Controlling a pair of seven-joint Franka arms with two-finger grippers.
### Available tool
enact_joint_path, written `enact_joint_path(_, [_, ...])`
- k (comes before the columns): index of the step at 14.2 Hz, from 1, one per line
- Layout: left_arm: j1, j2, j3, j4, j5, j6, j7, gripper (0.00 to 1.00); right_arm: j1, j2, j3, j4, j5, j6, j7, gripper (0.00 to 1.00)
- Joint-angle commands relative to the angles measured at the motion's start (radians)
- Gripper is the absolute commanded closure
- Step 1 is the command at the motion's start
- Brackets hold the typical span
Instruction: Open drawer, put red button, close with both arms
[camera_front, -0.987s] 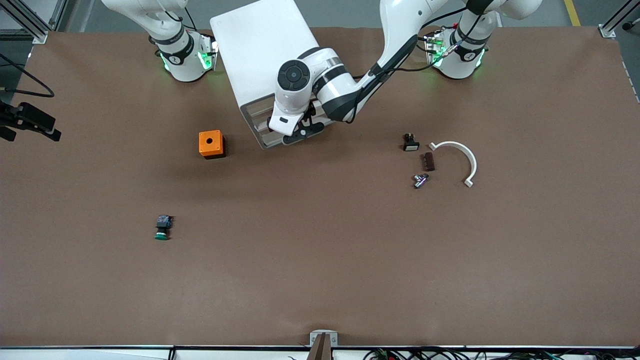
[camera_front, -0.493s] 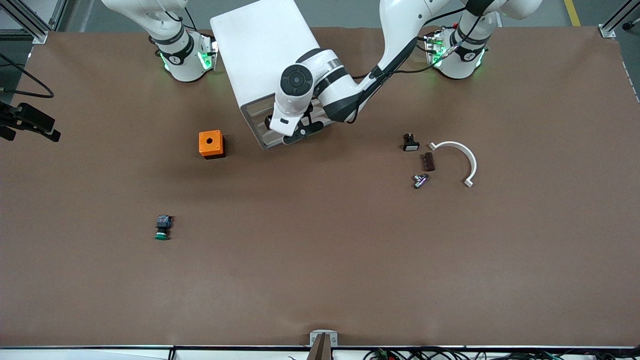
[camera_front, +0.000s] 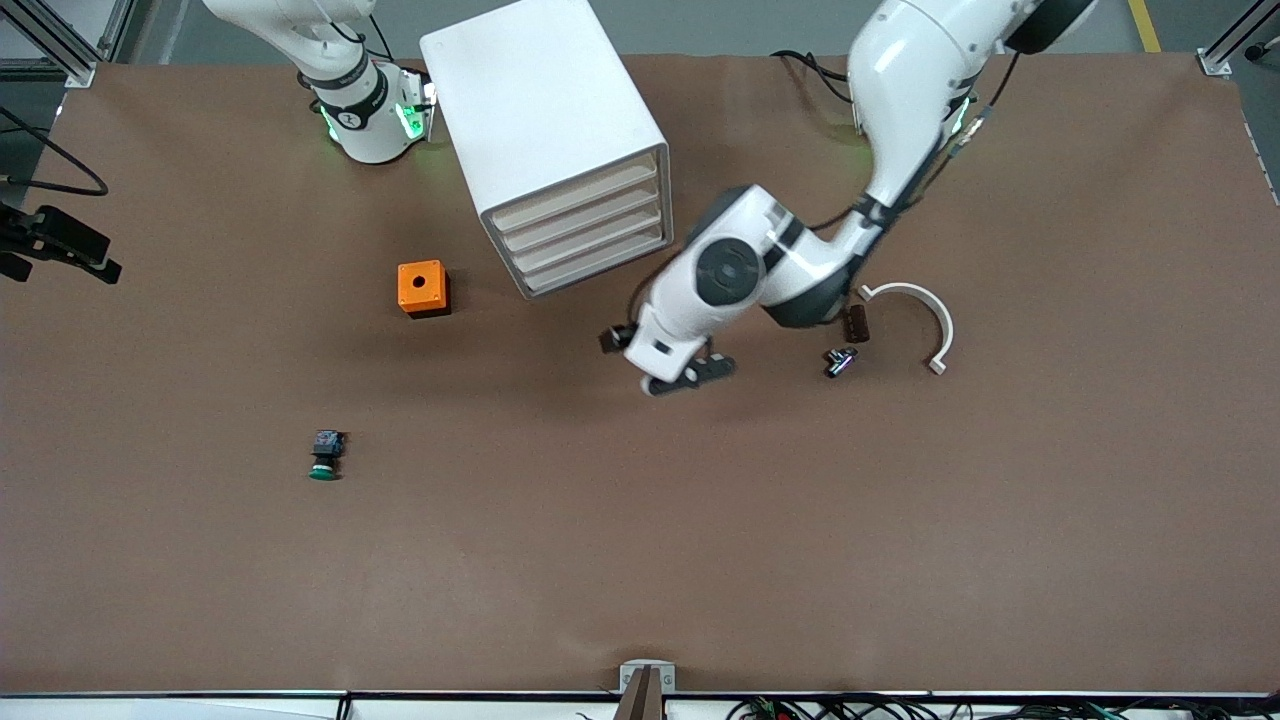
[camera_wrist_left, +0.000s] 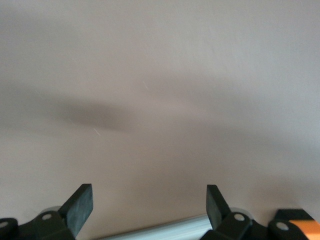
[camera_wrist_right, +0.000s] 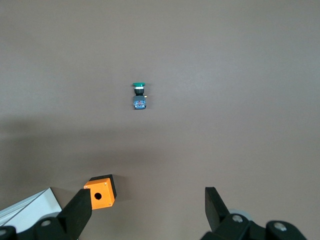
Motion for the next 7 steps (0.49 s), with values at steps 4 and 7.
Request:
enact_joint_path(4, [0.134, -0.048, -0.012, 0.044, 0.154, -0.087, 0.117, 0.00, 0.002, 0.008, 0.001, 0.022, -0.004, -0.002, 0.016, 0.00])
enact_joint_path(7, [0.221, -0.064, -0.009, 0.043, 0.167, -0.110, 0.284, 0.00, 0.002, 0.010, 0.001, 0.026, -0.004, -0.002, 0.016, 0.00])
